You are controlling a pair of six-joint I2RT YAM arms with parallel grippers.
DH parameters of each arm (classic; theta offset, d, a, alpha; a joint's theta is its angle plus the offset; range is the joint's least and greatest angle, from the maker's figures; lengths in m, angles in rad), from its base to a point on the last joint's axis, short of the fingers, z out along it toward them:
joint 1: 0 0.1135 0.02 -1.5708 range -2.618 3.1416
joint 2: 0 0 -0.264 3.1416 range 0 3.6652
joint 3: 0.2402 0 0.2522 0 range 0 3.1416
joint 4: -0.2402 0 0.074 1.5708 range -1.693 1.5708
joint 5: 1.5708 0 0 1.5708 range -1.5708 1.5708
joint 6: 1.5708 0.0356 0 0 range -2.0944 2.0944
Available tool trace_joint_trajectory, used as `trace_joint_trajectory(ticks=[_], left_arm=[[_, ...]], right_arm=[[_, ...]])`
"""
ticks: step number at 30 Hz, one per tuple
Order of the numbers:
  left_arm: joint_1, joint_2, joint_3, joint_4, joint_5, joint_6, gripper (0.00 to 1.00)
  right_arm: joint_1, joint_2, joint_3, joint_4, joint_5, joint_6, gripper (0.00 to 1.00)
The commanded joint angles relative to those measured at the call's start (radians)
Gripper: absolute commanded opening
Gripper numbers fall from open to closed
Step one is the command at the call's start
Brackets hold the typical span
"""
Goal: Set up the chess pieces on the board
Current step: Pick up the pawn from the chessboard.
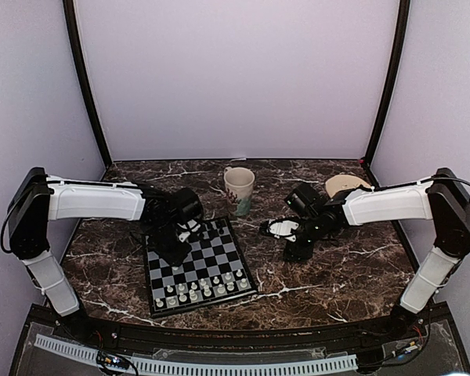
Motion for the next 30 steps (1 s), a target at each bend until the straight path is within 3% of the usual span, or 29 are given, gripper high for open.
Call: trace_joint_trajectory(ticks=[1,16,24,30], left_arm=[[0.007,0.005,-0.029,0.008,0.033,0.013,0.25],[0.009,-0.035,-0.052,-0.03,0.046,-0.011,0.04],[0.008,-0.145,-0.07,-0.131,0.056,-0.067,0.02],[0.008,-0.269,-0.151,-0.143,0.102,-0.153,0.02]], right_arm=[[0.011,0.007,0.016,0.0,0.014,-0.004,0.73],[0.01,0.009,0.021,-0.002,0.009,-0.003,0.73],[0.01,-0.007,0.024,0.008,-0.002,0.004,0.72],[0.012,-0.045,0.109,-0.021,-0.138,0.059,0.73]])
